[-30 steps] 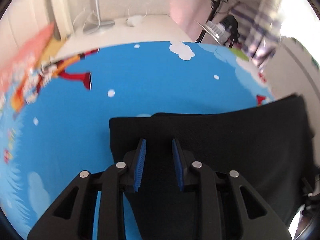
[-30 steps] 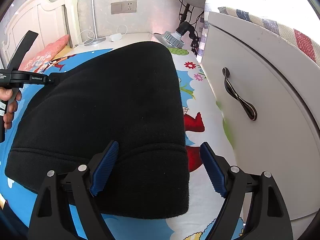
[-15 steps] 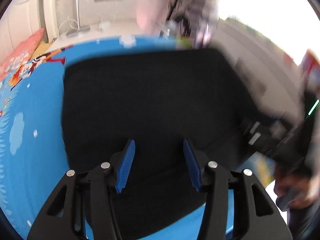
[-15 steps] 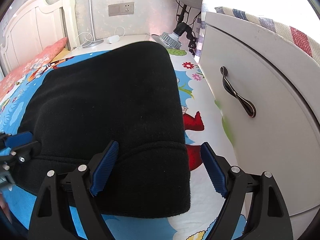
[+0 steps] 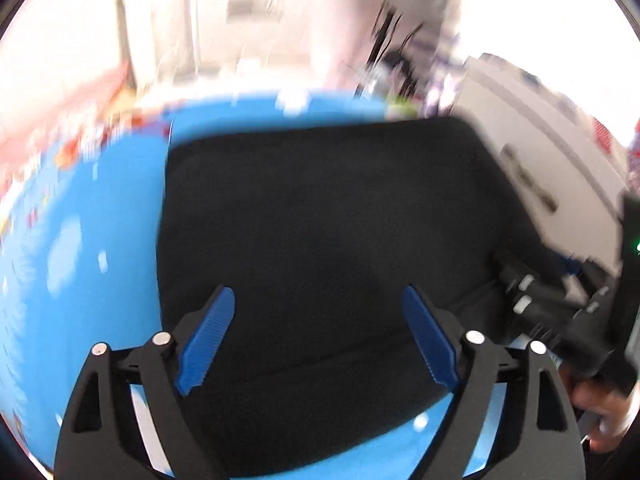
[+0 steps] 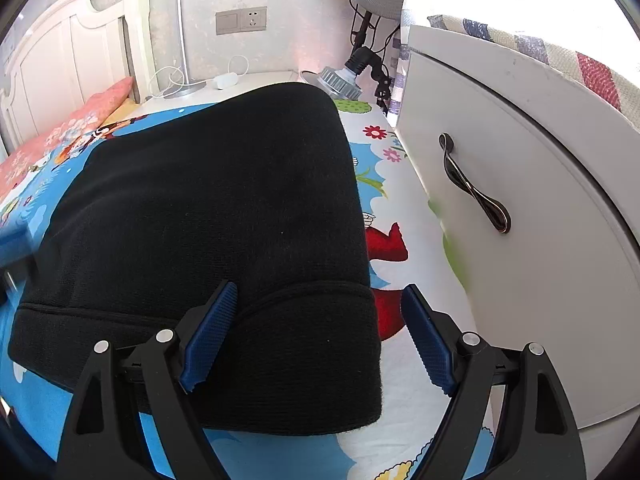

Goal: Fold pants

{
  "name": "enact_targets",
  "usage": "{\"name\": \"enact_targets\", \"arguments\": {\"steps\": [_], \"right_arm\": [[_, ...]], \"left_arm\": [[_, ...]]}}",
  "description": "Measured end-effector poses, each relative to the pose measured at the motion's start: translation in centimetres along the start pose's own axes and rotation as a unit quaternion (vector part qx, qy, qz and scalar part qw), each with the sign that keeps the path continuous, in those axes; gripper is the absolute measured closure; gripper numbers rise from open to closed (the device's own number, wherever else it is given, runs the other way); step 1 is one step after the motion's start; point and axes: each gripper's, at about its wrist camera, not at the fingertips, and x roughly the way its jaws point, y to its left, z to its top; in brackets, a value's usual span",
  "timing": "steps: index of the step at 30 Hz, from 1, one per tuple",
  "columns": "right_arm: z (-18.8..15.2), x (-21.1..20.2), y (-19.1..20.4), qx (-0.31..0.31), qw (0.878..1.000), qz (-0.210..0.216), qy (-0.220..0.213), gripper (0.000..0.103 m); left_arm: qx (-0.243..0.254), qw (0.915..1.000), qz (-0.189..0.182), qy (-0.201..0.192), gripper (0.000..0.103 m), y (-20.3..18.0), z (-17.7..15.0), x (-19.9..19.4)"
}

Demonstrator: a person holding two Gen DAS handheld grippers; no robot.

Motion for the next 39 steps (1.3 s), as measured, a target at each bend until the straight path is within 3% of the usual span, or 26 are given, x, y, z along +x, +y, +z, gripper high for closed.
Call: {"name": "enact_targets", "arguments": {"steps": [2, 5, 7, 10, 12, 14, 17, 20, 21, 23, 25, 29, 33, 39], "right_arm": [[0.1, 0.0, 0.0, -0.001, 1.000, -0.001, 0.001, 0.024], [0.1, 0.0, 0.0, -0.002, 1.000, -0.001, 0.002, 0.024], [0.1, 0.0, 0.0, -0.002, 1.000, -0.001, 0.003, 0.024], [0.1, 0.0, 0.1, -0.003, 1.000, -0.004, 0.002, 0.024], [0.1, 0.0, 0.2, -0.004, 1.000, -0.005, 0.002, 0.024], [0.0, 0.0, 0.2, -0.003, 1.000, -0.005, 0.002, 0.024], [0.0, 0.0, 0.1, 0.000, 1.000, -0.004, 0.001, 0.024], [-0.1, 0.0, 0.0, 0.002, 1.000, 0.000, 0.002, 0.024], [-0.1, 0.0, 0.0, 0.003, 1.000, 0.000, 0.001, 0.023], [-0.1, 0.1, 0.0, 0.006, 1.000, 0.001, 0.001, 0.023], [-0.1, 0.1, -0.1, 0.006, 1.000, 0.000, 0.001, 0.023], [-0.1, 0.1, -0.1, 0.010, 1.000, 0.001, -0.001, 0.023], [-0.2, 0.0, 0.1, 0.007, 1.000, -0.002, -0.002, 0.022], [-0.4, 0.1, -0.1, 0.013, 1.000, -0.008, -0.004, 0.020]], "left_arm": [[0.042, 0.9978, 0.025, -0.043, 0.002, -1.5, 1.9, -0.7], [0.090, 0.9951, 0.027, -0.032, 0.002, -3.6, 5.5, 1.2], [0.109, 0.9926, 0.049, -0.024, 0.002, -4.7, 7.3, 3.3], [0.089, 0.9950, -0.044, 0.002, 0.002, -5.6, 9.3, 6.7], [0.079, 0.9956, -0.041, 0.032, 0.004, -6.4, 9.9, 9.0], [0.081, 0.9937, -0.048, 0.061, 0.012, -7.5, 10.1, 11.2], [0.119, 0.9903, -0.017, 0.069, 0.010, -9.2, 9.4, 12.8], [0.109, 0.9916, -0.023, 0.065, 0.019, -9.0, 9.8, 12.2], [0.112, 0.9920, -0.030, 0.049, 0.033, -9.1, 9.9, 11.4], [0.142, 0.9890, -0.024, 0.032, 0.040, -10.2, 9.7, 10.5], [0.171, 0.9840, -0.028, 0.040, 0.045, -11.5, 9.4, 10.8], [0.193, 0.9788, -0.018, 0.066, 0.044, -12.2, 9.1, 12.7], [0.187, 0.9795, -0.028, 0.070, 0.043, -11.9, 9.3, 12.8], [0.129, 0.9908, -0.033, 0.024, 0.044, -9.6, 8.8, 7.8]]}}
